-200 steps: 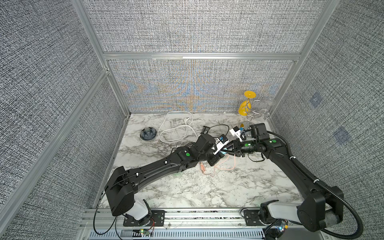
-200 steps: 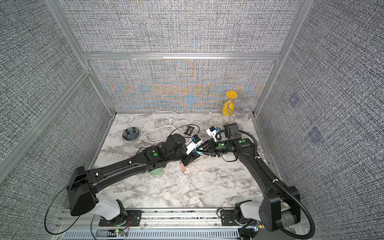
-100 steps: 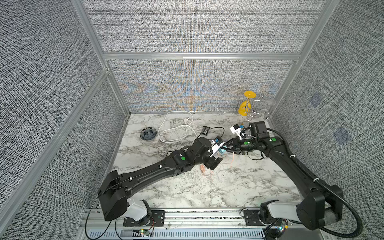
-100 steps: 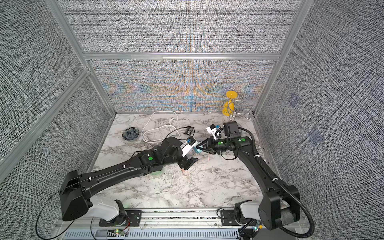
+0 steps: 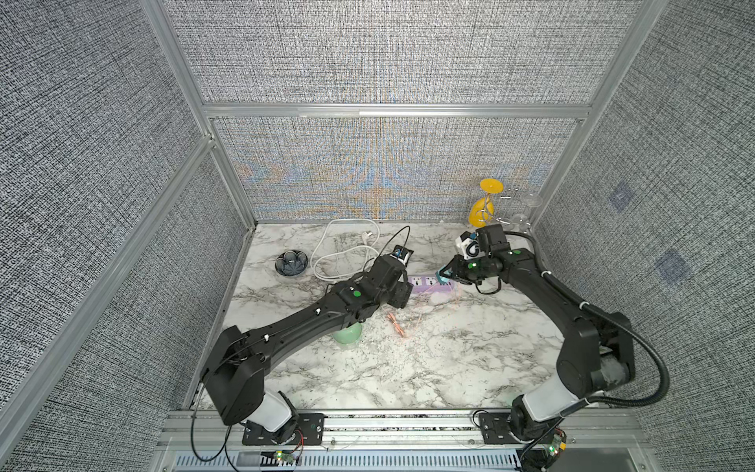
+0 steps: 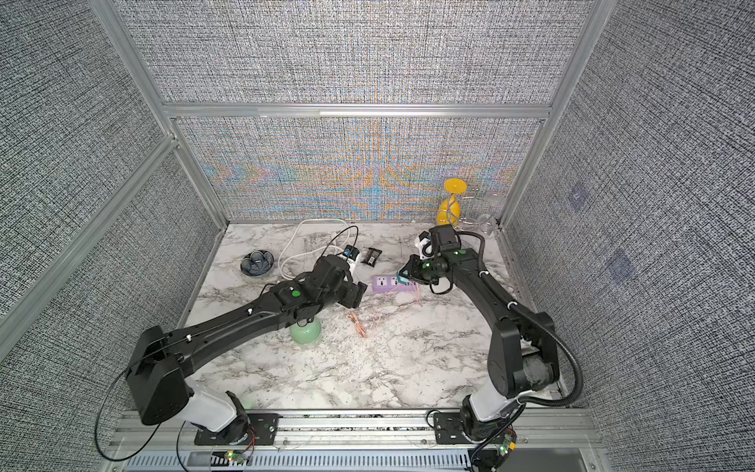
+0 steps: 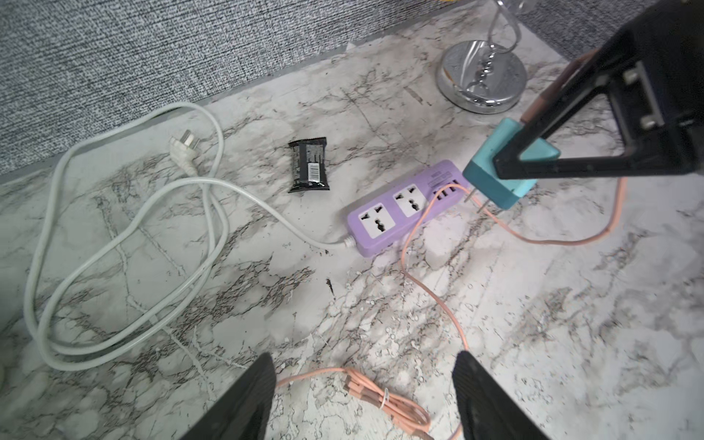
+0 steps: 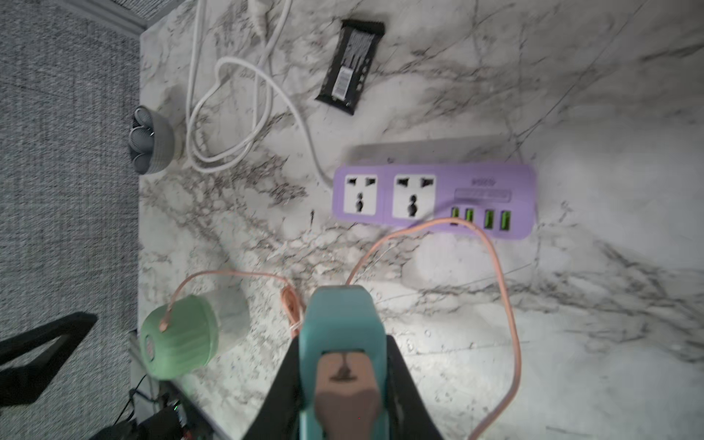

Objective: Charge the cordless meat grinders
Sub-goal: Move the socket to the center of the board.

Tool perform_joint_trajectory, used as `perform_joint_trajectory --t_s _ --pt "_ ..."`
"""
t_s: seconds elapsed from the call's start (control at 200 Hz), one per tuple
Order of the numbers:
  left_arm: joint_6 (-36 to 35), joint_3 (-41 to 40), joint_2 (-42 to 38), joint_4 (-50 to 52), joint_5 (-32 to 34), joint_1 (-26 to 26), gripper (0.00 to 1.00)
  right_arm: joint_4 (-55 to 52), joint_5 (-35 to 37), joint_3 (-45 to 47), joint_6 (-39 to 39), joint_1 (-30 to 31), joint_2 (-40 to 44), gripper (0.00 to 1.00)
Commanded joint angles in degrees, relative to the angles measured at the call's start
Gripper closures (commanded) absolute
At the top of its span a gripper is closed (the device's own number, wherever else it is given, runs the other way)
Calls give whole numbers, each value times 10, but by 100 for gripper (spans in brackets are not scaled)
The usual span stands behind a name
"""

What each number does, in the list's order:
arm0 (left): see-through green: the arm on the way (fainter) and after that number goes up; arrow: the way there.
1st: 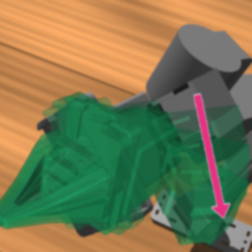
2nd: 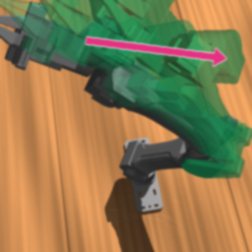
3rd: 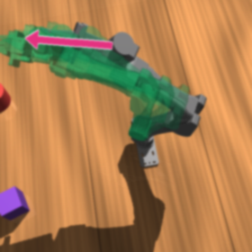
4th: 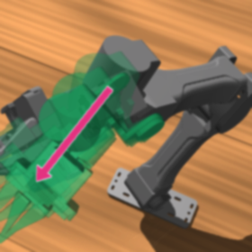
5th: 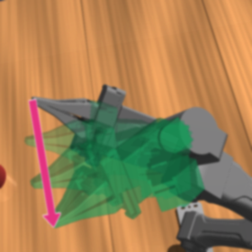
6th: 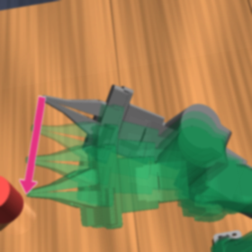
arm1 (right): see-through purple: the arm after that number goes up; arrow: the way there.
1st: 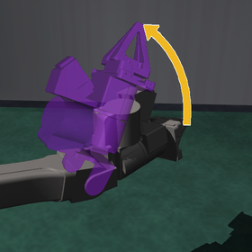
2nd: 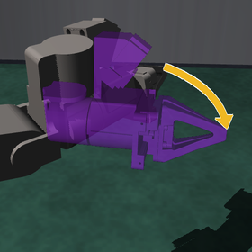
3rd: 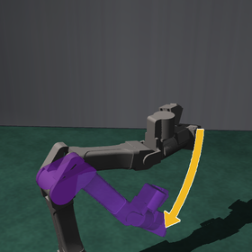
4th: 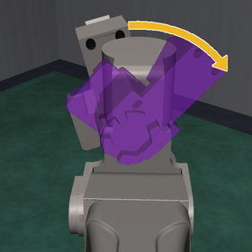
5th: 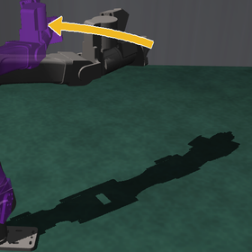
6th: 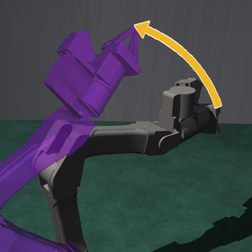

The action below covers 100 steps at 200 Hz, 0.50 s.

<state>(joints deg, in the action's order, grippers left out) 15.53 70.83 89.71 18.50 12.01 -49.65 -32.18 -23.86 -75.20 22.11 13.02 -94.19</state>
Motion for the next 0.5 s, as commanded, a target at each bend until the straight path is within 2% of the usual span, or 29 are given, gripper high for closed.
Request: perform_joint_trajectory --t_s 0.0,0.175,0.33,0.495 --pt "27 40 54 22 -10 10 26 18 34 -48 -14 -1 -50 100" --pt "25 92 152 15 -53 10 32 -30 85 -165 -7 -1 -152 100" --pt "41 115 212 15 -47 10 39 -89 140 -274 -19 -1 -249 100" --pt "56 112 230 10 -44 10 43 -107 172 -310 -32 -1 -302 100"
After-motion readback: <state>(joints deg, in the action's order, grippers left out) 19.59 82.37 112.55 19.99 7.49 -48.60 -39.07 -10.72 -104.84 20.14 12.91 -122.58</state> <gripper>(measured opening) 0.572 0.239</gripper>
